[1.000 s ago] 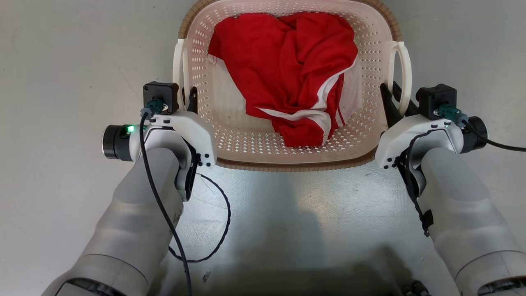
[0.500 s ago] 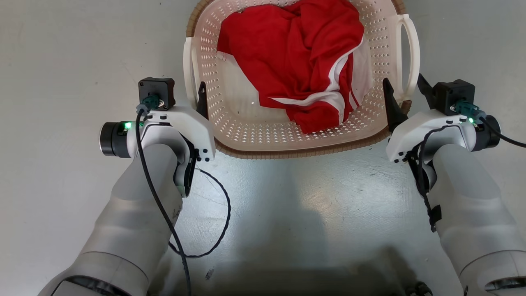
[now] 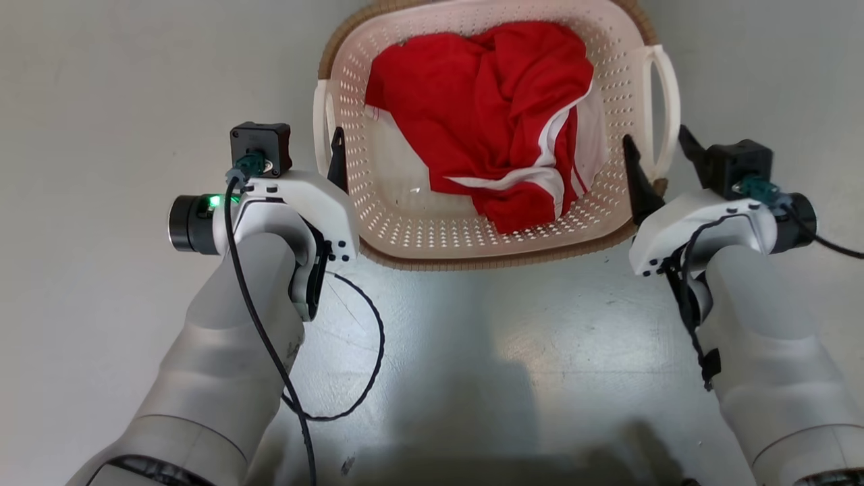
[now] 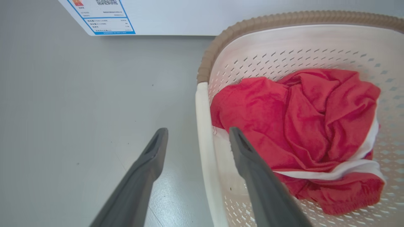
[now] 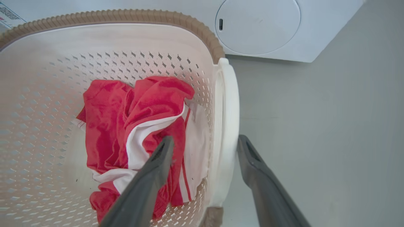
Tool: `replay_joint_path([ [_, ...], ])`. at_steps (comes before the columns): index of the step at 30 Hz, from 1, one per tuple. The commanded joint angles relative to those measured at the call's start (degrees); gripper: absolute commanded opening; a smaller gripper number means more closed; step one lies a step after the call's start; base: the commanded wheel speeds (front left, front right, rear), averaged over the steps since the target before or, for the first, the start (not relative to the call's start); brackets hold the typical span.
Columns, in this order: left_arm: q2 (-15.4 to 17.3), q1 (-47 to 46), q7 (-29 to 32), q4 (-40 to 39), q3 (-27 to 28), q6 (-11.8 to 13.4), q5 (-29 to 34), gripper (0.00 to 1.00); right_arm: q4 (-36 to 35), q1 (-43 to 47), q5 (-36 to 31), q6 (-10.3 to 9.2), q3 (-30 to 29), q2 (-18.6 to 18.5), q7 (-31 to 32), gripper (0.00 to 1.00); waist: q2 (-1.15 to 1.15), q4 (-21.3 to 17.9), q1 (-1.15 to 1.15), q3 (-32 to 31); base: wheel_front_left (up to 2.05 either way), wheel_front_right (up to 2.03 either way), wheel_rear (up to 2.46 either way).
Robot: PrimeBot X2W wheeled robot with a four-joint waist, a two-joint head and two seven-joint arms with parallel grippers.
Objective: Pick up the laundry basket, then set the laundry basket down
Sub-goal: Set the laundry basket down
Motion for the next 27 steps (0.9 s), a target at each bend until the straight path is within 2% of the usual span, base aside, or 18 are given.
replay_joint_path([
  [1, 1.3, 2.2, -0.3, -0.9, 1.2, 0.1, -0.7, 1.00, -0.5, 3.1, 0.8, 0.25, 1.9, 1.0, -0.8, 1.00, 0.00, -0.1, 0.00, -1.4, 0.00, 0.00, 0.00],
  [11, 1.3, 6.6, -0.3, -3.0, 1.0, -2.4, -3.4, 1.00, -3.3, 6.5, 5.0, 0.25, 7.0, 1.0, -0.8, 1.00, 0.00, -0.9, 0.00, -10.0, 0.00, 0.00, 0.00],
  [20, 1.3, 12.9, -0.3, -8.0, 3.8, -1.7, -2.6, 1.00, -7.1, 11.8, 5.0, 0.25, 6.0, 1.0, -0.8, 1.00, 0.00, -1.7, 0.00, -19.7, 0.00, 0.00, 0.00],
  [27, 1.3, 19.5, -0.3, -12.8, 8.6, -1.6, -0.1, 1.00, -10.8, 16.8, 4.7, 0.25, 5.4, 1.0, -0.8, 1.00, 0.00, -2.7, 0.00, -25.8, 0.00, 0.00, 0.00],
])
